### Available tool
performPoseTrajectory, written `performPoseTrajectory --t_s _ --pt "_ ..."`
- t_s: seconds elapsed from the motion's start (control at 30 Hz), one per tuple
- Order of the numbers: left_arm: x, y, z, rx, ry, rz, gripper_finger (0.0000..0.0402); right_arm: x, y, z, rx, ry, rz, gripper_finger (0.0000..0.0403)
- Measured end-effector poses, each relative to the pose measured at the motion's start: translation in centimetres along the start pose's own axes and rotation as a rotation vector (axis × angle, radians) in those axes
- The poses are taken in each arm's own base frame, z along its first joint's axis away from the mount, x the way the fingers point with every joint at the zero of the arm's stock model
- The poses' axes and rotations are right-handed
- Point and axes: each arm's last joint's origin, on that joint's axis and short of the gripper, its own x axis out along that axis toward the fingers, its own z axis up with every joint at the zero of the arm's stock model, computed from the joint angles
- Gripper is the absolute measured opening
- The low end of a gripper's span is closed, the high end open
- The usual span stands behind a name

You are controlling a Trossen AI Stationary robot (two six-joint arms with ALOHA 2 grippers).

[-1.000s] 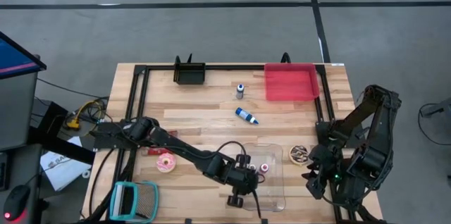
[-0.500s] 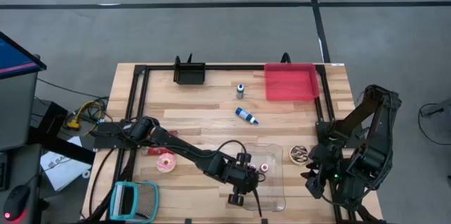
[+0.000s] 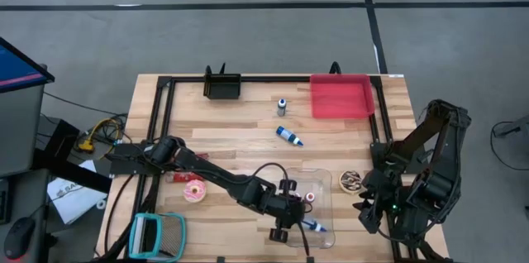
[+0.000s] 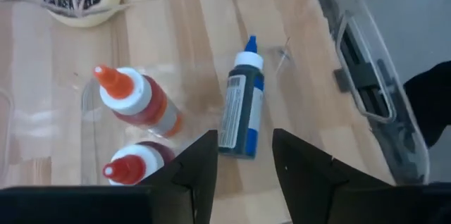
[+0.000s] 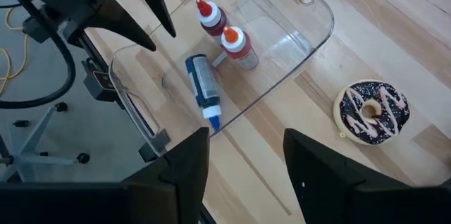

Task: Pick & Place Food Item
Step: Put the top blue food coloring bottle into the transparent bin

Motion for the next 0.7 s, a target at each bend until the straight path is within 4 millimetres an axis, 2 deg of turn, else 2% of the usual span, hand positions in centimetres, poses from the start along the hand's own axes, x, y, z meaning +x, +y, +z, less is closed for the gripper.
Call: performPoseTrajectory --t_s 0.23,0.33,0.43,0.53,0.6,0.7 --pt "-1.2 -0.4 0.9 -0.027 -0.066 -0.023 0.0129 0.0 0.0 0.0 -0.003 0.0 0.002 0.0175" --pt "-2.9 -0.4 1.1 -0.025 -0.063 0.018 0.0127 0.0 0.1 0.0 -0.006 -0.011 0.01 0.0175" --pt "-5.7 0.6 1.5 -0.054 -0.072 0.17 0.0127 0.0 0.1 0.1 -0.008 -0.034 0.012 0.0175" --pt "-8.7 3.2 2.0 -0.172 -0.108 0.368 0.0135 0.1 0.0 0.3 -0.008 -0.055 0.002 0.0175" --pt "-10.3 6.0 2.2 -0.304 -0.124 0.457 0.0143 0.2 -0.1 0.6 -0.006 -0.06 -0.017 0.0175" --pt "-11.4 10.9 2.2 -0.459 -0.119 0.514 0.0164 0.4 -0.3 1.0 -0.017 -0.069 -0.045 0.0175"
